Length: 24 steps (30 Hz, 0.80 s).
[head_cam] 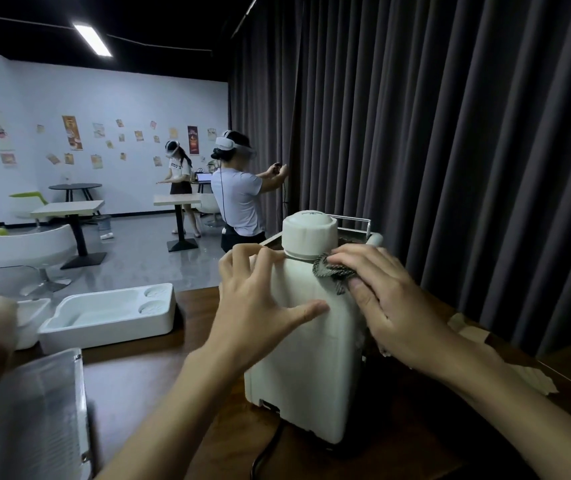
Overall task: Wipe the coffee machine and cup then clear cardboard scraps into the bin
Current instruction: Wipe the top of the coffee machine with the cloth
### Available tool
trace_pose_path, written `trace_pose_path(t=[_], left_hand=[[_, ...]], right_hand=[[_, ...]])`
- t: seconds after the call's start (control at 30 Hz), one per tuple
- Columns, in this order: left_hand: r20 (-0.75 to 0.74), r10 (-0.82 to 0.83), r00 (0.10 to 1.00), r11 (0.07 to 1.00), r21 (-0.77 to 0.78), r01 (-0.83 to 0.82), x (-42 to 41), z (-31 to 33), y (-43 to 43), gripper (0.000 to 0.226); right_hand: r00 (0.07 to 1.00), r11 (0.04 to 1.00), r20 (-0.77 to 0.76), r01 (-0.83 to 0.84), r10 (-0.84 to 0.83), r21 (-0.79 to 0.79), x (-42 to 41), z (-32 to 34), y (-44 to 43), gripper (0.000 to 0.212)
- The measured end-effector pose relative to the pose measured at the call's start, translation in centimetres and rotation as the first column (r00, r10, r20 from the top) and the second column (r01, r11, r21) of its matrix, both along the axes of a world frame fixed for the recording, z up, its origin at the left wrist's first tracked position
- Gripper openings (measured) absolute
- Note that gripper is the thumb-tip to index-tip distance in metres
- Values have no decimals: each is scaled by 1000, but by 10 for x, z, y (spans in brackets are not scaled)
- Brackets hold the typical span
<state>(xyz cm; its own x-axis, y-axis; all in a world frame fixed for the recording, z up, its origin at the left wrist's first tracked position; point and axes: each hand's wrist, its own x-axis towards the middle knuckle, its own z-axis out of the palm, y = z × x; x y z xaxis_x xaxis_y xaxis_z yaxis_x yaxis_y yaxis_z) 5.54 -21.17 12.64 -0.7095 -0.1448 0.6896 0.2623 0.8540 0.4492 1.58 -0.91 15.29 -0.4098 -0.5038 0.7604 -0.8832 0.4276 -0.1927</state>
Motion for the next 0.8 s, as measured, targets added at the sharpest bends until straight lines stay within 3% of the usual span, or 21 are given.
trace_pose_path(t=[0.13,0.33,0.43,0.5,0.63,0.8], left_hand=[[-42,129,991,990,-54,-131,8,-6,28,70],[-22,148,989,988,-27,-149,14,-3,32,77],[-25,47,999,998,47,-45,19,6,20,71],[-13,-71,997,979,190,72,24,15,10,63],[-72,-320,945,841,438,318,31,36,0,42],[-112,-485,867,725,504,470,35,52,5,35]], right_hand=[[991,987,86,108,-98,-116,-11,2,5,31],[993,993,-11,117,-117,-23,0,3,9,34],[995,993,92,58,-49,-103,6,6,7,28],[996,987,85,-1,14,-159,11,8,1,22],[997,970,0,-76,78,-232,17,18,-18,20],[987,916,35,-132,157,-380,19,22,-43,32]])
